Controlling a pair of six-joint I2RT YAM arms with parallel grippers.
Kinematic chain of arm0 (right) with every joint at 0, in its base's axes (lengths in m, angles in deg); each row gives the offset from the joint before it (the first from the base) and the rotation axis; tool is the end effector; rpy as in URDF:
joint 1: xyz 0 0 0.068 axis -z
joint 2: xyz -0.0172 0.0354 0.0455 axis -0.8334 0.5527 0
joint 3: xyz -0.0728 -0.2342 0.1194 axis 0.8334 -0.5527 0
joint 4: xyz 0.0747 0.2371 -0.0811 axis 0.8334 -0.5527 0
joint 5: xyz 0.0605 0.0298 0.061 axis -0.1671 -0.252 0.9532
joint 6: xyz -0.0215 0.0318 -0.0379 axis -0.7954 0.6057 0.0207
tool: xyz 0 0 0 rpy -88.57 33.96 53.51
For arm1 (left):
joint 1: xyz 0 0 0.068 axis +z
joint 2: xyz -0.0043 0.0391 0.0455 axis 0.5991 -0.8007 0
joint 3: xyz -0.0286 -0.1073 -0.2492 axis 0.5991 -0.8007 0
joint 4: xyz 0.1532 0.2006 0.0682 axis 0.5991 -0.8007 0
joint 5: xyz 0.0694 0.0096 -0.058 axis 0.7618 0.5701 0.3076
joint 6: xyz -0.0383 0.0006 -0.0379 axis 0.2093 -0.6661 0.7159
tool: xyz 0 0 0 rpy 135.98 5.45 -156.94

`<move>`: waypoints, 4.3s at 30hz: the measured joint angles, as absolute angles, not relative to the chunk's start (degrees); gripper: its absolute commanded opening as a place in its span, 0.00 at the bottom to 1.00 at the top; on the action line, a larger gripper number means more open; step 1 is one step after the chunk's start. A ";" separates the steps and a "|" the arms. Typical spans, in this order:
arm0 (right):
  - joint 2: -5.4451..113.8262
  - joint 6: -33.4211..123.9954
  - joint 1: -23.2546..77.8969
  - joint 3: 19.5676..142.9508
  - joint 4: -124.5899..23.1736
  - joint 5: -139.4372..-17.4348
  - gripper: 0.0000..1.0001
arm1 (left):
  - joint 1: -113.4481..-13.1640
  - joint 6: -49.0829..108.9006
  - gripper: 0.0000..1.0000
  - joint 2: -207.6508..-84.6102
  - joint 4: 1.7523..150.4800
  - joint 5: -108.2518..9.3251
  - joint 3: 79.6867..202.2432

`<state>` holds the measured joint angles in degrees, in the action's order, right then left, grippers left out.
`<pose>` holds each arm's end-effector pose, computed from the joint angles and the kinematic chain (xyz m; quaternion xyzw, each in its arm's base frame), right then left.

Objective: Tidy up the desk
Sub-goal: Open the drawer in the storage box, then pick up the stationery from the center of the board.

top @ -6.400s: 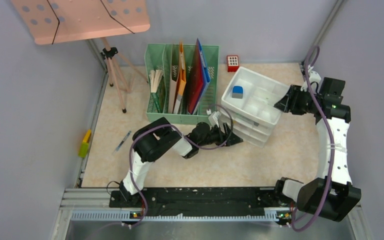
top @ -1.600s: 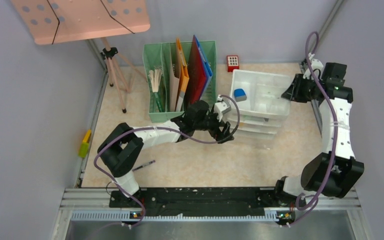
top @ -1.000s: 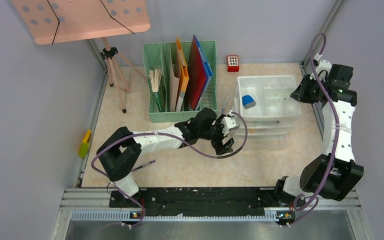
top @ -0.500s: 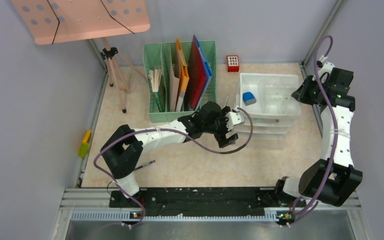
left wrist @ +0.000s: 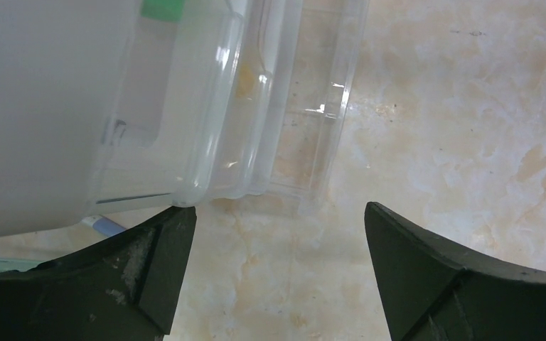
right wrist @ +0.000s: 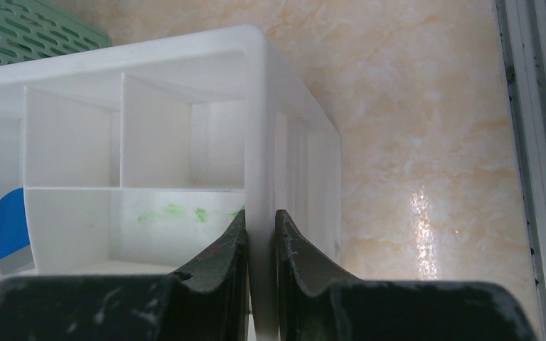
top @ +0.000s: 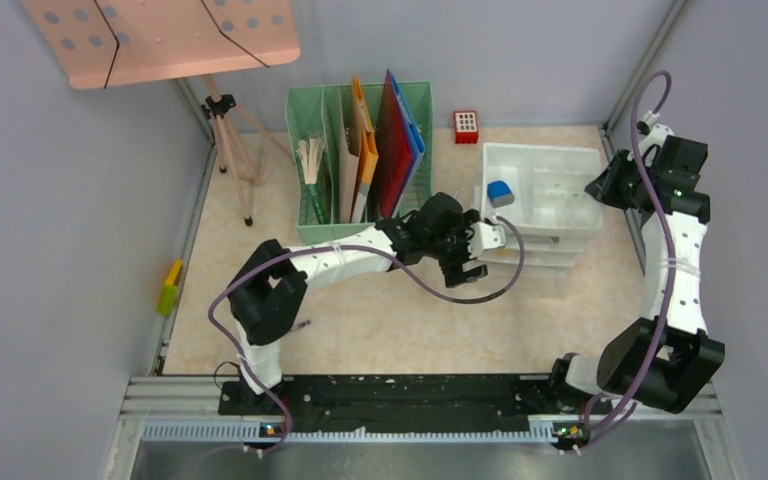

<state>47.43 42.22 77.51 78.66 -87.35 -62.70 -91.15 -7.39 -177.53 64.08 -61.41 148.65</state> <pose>0.2649 -0.0869 0.3557 0.1036 0.8804 0.1164 0.4479 0.2395 -0.3548 0.2442 0.6264 0.6239 -0.2609 0.3877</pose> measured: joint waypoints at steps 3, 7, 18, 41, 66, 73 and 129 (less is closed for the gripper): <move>47.43 42.57 77.51 78.62 -87.19 -62.77 0.00 | -91.33 -7.63 0.92 -177.99 63.34 -61.54 148.65; 47.41 43.36 77.53 78.38 -86.38 -63.44 0.00 | -91.77 -7.19 0.92 -177.97 63.77 -61.89 147.80; 48.79 44.04 77.53 79.43 -86.28 -63.73 0.00 | -93.08 -7.98 0.92 -177.18 63.53 -62.57 143.99; 51.30 41.46 77.51 82.27 -87.85 -63.53 0.00 | -95.50 -16.50 0.93 -186.58 59.82 -63.77 156.76; 51.30 42.11 77.51 82.24 -87.43 -64.12 0.00 | -96.42 -14.75 0.90 -191.30 57.43 -67.05 157.94; 51.37 42.11 77.51 82.24 -87.30 -64.43 0.00 | -98.32 -13.20 0.89 -189.33 56.82 -67.46 155.60; 53.60 34.53 72.65 100.93 -91.13 -54.70 0.73 | -74.02 -10.58 0.99 -141.97 25.92 -42.66 132.21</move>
